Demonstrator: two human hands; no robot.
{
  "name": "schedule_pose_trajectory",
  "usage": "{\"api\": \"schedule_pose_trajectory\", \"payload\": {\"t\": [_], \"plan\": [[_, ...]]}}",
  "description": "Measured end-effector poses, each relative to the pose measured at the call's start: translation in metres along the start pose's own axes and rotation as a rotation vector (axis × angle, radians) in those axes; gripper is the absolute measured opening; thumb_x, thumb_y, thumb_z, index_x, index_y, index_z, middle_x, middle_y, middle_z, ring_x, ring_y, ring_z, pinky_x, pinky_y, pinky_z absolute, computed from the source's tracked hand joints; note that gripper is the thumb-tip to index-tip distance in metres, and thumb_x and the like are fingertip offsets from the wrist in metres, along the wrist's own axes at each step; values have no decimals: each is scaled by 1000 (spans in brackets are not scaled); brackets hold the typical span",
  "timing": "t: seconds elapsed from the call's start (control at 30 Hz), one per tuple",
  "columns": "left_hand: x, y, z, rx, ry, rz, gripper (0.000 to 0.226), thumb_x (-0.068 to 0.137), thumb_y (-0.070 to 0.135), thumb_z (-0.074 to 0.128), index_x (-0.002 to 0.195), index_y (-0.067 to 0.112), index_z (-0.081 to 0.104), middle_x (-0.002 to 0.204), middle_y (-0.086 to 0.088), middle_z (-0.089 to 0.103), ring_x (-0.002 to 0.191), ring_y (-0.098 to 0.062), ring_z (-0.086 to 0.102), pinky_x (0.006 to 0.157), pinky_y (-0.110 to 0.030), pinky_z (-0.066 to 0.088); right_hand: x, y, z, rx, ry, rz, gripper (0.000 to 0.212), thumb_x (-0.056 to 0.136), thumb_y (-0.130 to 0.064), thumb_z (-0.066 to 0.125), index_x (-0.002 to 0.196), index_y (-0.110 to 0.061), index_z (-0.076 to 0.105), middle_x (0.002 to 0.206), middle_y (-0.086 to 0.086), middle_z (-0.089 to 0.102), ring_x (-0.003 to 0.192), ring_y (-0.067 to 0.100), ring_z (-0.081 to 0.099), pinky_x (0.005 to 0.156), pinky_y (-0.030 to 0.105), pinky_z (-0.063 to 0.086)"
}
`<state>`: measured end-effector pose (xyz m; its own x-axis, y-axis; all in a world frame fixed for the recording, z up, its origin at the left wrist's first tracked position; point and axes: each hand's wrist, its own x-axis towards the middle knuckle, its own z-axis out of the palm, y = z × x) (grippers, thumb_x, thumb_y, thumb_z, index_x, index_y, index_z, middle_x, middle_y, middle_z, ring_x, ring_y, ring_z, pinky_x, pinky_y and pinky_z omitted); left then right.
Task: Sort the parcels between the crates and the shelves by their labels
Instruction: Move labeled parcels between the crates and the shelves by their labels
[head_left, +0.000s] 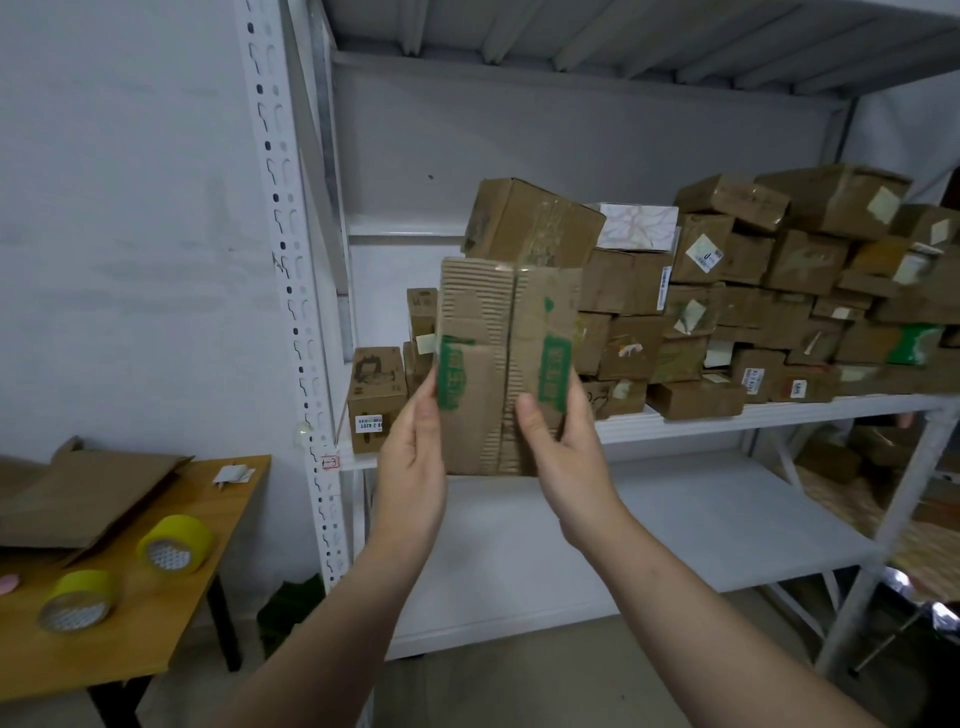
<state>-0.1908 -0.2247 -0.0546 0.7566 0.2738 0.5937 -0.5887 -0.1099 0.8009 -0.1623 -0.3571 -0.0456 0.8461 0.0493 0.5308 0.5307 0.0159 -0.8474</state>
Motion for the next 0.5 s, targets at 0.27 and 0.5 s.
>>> {"api": "schedule_pose_trajectory", "payload": {"t": [0.27, 0.5], "plan": [[25, -6, -15, 258, -131, -241, 105, 66, 48, 78, 149, 25, 18, 150, -1, 31, 134, -13, 36, 111, -41, 33, 8, 18, -39, 190, 63, 33, 46, 82, -43, 60, 127, -37, 50, 118, -17, 65, 113, 3, 59, 95, 26, 50], [32, -21, -14, 112, -53, -300, 100, 60, 42, 80, 142, 24, 26, 123, 8, 56, 107, -4, 57, 81, -17, 49, 18, 27, -47, 58, 141, 21, 28, 96, -20, 55, 117, -36, 44, 119, -8, 53, 97, -9, 56, 80, 18, 50]]}}
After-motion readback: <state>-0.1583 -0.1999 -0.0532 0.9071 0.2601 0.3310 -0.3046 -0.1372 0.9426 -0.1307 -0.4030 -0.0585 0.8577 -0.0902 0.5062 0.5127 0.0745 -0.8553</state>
